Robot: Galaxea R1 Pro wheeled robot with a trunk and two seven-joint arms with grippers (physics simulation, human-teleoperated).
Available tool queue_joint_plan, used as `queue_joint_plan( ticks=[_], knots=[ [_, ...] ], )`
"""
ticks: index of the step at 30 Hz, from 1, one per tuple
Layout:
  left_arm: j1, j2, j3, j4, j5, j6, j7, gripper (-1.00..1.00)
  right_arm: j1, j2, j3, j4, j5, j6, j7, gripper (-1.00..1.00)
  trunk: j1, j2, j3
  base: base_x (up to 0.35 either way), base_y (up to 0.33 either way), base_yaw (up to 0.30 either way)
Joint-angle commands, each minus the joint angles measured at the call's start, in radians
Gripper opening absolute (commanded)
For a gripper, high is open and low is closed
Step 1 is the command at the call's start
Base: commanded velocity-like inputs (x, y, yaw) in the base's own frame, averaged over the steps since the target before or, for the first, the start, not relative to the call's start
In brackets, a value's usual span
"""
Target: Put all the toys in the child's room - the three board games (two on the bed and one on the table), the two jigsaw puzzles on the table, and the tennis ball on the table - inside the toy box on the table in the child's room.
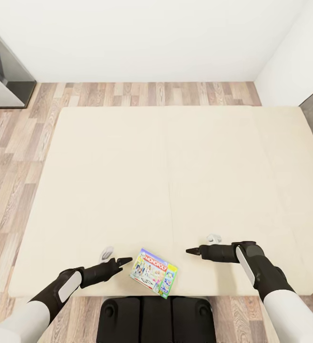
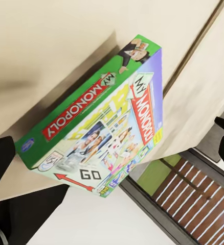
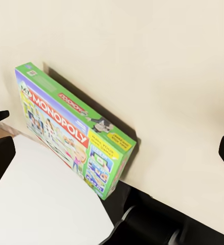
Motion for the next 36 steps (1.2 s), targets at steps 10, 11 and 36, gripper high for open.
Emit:
queue_joint_plan(
  ticks=[10,11,36],
  knots=[
    [-0.001,0.002,-0.004,0.0,0.01,-0.002,-0.001,1.0,0.0,0.001,0.0,0.0,-0.008,0.005,-0.003,1.0,0.0,-0.002,-0.017,0.0,0.0,0.0],
    [-0.001,0.002,-0.004,0.0,0.009,-0.004,-0.001,1.0,0.0,0.001,0.0,0.0,-0.008,0.005,-0.003,1.0,0.0,-0.002,-0.019,0.0,0.0,0.0],
    [-0.017,0.024,-0.004,0.004,0.003,-0.047,-0.014,1.0,0.001,0.007,0.007,0.0,-0.009,0.006,-0.002,1.0,0.0,-0.002,-0.059,0.0,0.0,0.0]
  ],
)
